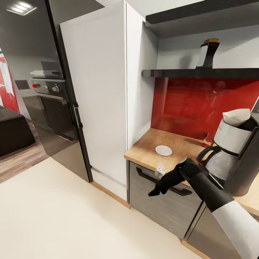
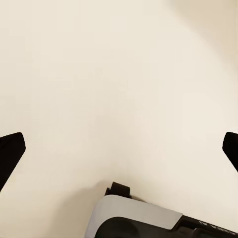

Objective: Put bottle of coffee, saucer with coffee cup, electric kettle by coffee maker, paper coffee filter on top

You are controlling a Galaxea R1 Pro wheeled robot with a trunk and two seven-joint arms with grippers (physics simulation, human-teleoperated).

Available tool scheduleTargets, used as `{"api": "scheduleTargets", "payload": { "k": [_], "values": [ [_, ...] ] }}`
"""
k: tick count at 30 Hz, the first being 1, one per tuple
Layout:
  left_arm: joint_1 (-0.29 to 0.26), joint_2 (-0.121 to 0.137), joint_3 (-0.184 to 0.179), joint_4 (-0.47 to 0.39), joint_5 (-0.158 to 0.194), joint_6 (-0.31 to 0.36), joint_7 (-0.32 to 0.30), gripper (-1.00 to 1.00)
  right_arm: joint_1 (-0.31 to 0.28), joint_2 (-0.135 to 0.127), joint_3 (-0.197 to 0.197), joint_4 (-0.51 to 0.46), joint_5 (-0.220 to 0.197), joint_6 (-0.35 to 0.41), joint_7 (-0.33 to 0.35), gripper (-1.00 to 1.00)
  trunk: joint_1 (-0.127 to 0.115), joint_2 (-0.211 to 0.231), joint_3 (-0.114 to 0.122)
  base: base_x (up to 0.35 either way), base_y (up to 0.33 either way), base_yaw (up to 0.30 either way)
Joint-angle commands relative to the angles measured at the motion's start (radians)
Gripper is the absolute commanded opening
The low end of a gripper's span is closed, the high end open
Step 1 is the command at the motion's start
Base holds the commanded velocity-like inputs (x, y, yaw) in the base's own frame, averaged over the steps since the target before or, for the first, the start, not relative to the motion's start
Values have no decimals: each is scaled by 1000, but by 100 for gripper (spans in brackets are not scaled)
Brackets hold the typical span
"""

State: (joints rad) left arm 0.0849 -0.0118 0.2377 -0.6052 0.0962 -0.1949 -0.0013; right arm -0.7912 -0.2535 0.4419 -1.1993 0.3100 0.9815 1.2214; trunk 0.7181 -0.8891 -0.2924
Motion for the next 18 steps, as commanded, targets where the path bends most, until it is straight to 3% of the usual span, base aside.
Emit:
{"api": "scheduleTargets", "payload": {
  "k": [1, 3, 7, 11, 14, 18],
  "values": [
    [0, 0, 0, -1, 10, -1, 0, 100, 11, 1, -3, -2, 9, 1, 10, 100, 0, -1, -1, 0, 0, 0],
    [0, 0, 0, -1, 10, 0, 0, 100, 45, 4, -12, -5, -1, -27, 9, 100, 0, -1, -1, 0, 0, 0],
    [0, 0, 0, -1, 10, -1, 0, 100, 128, 5, -20, -10, -110, -83, 8, 100, 0, -1, -1, 0, 0, 0],
    [0, 0, 0, -1, 10, -1, 0, 100, 209, 5, -46, -11, -165, -127, 8, 100, 0, -1, -1, 0, 0, 0],
    [-1, 0, 0, 0, 10, 0, 0, 100, 313, 5, -126, -3, -179, -215, 7, 100, 0, -1, -1, 0, 0, 0],
    [-1, 0, 0, 3, 10, -1, -1, 100, 409, 4, -218, 25, -183, -261, 8, 100, 0, -1, -1, 0, 0, 0]
  ]
}}
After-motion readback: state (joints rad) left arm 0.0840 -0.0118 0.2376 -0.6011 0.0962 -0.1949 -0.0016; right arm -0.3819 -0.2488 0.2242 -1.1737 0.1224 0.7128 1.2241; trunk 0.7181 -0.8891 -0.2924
